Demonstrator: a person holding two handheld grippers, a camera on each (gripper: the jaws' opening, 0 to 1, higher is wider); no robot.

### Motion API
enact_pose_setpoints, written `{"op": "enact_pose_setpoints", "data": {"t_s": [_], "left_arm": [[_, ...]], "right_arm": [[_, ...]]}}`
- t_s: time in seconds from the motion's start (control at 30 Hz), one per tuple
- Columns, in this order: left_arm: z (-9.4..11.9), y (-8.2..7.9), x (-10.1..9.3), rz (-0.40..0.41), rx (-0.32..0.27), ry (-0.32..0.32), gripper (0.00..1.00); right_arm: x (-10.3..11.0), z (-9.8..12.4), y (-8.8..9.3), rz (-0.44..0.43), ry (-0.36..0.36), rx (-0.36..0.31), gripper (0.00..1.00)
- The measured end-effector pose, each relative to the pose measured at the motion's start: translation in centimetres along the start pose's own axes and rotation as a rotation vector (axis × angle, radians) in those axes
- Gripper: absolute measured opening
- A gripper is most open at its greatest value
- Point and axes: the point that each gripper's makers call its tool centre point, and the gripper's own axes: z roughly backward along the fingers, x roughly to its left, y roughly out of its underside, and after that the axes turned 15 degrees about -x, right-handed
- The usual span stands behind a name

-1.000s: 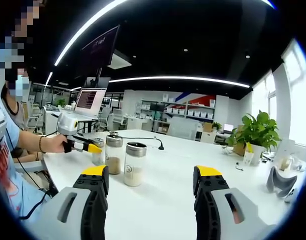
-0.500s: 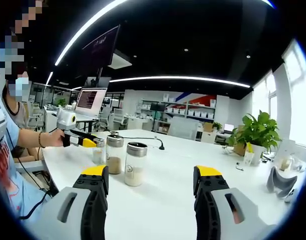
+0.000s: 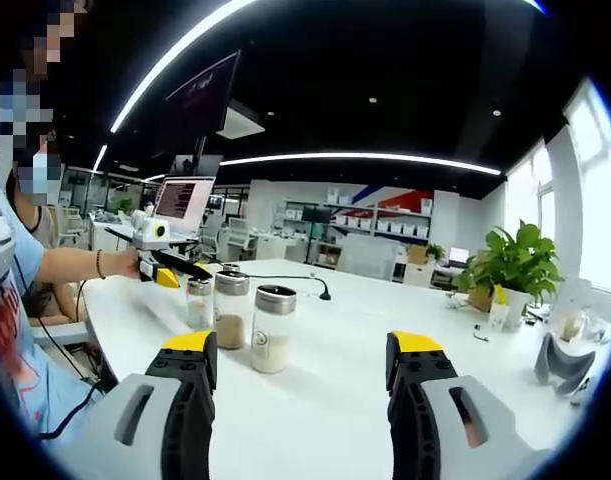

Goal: Rotate the seasoning bottle until the label or dispensing opening points toward the visible target arrow and the bottle remains upright within the marked orientation range

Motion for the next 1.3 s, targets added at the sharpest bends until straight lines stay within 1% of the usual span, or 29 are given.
{"op": "enact_pose_setpoints", "data": {"t_s": [0.03,0.07,0.13,0.2,0.23,0.27,0.33,0.4,0.53,0.67,0.8,0.87,0.9,1.0,1.1,1.17,1.3], "left_arm": [[0.0,0.3,0.1,-0.011,0.017,0.025,0.64],[0.1,0.4,0.3,-0.005,0.016,0.034,0.64],[0.0,0.3,0.2,0.019,-0.001,0.078,0.64],[0.0,0.4,0.7,0.020,-0.003,0.089,0.62],[0.0,0.6,1.1,-0.016,0.006,0.090,0.60],[-0.1,0.7,1.1,-0.023,0.009,0.097,0.58],[-0.3,0.5,0.8,0.009,-0.014,0.125,0.58],[-0.6,0.4,0.9,0.011,-0.019,0.136,0.58],[-0.7,0.9,0.9,0.019,0.002,0.168,0.58],[-0.8,0.9,0.7,0.033,-0.007,0.185,0.54],[-0.8,0.8,1.0,0.041,-0.016,0.186,0.52],[-0.8,1.1,1.1,0.048,0.005,0.182,0.46],[-0.8,1.2,0.9,0.048,0.011,0.190,0.44],[-0.8,1.3,0.8,0.054,0.018,0.194,0.45],[-0.8,1.5,0.5,0.053,0.026,0.207,0.41],[-0.8,1.5,0.3,0.060,0.025,0.219,0.33],[-1.2,2.0,0.2,0.056,0.029,0.210,0.33]], "right_arm": [[0.0,0.0,0.0,0.000,-0.001,-0.001,0.70],[0.0,0.0,-0.1,-0.002,-0.005,-0.007,0.70],[0.1,-0.1,-0.2,-0.009,-0.013,-0.012,0.70],[0.2,-0.1,-0.3,-0.012,-0.016,-0.016,0.70],[0.2,-0.1,-0.3,-0.010,-0.019,-0.019,0.70],[0.2,-0.1,-0.3,-0.010,-0.021,-0.021,0.70],[0.3,-0.2,-0.3,-0.013,-0.024,-0.019,0.70],[0.3,-0.2,-0.1,-0.015,-0.023,-0.014,0.70],[0.2,-0.2,0.0,-0.023,-0.021,-0.010,0.70],[0.3,-0.2,-0.1,-0.017,-0.027,-0.011,0.70],[0.2,-0.1,0.0,-0.018,-0.023,-0.007,0.70],[0.1,-0.1,0.1,-0.015,-0.021,-0.004,0.69],[0.1,-0.1,0.1,-0.015,-0.021,-0.004,0.69],[0.3,-0.2,0.1,-0.018,-0.026,-0.006,0.69],[0.3,-0.2,0.2,-0.017,-0.029,-0.002,0.69],[0.4,-0.2,0.2,-0.017,-0.029,0.000,0.69],[0.3,-0.2,0.2,-0.014,-0.027,-0.001,0.69]]}}
